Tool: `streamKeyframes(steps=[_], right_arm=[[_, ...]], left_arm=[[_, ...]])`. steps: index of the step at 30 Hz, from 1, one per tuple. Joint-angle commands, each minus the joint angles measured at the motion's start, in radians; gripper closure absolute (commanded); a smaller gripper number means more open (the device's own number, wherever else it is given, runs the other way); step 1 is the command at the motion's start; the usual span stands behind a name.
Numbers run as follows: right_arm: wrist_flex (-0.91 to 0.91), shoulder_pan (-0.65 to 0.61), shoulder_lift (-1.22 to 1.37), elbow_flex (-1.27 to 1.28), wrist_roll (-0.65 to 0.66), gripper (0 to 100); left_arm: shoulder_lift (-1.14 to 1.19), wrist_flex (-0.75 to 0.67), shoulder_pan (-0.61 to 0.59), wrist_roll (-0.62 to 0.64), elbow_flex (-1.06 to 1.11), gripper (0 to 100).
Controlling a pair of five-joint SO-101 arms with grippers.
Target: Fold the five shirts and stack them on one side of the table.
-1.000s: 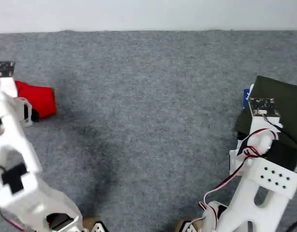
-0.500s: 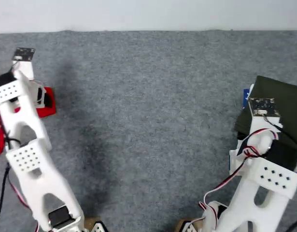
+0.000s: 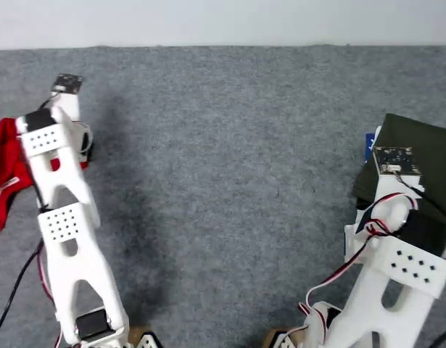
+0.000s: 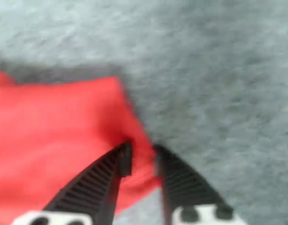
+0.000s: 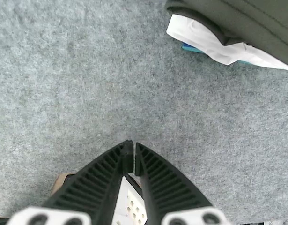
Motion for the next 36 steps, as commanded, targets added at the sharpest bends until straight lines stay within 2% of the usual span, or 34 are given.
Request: streamKeyframes(steps=[1, 7, 13, 18, 28, 36], right_arm=[[0.041, -0.005, -0.018, -0.006, -0.008, 98.6], [0.042, -0.004, -0.018, -0.006, -0.008, 98.7], [0.042, -0.004, -0.018, -0.006, -0.008, 98.7], [0.041, -0.004, -0.018, -0.006, -0.008, 98.7], [0.041, -0.004, -0.018, -0.006, -0.008, 98.7], [0.041, -0.004, -0.018, -0.006, -0.006, 98.7]], left_arm=[[0.011, 0.063, 0.028, -0.043, -0.120, 99], [-0.002, 0.087, 0.084, -0.052, -0.237, 99], [-0.120, 0.087, 0.155, -0.048, -0.079, 99], [-0.325, 0.087, 0.261, -0.003, 0.139, 99], [-0.750, 0.081, 0.618, -0.008, 0.644, 99], [-0.927, 0.081, 0.916, -0.006, 0.803, 99]])
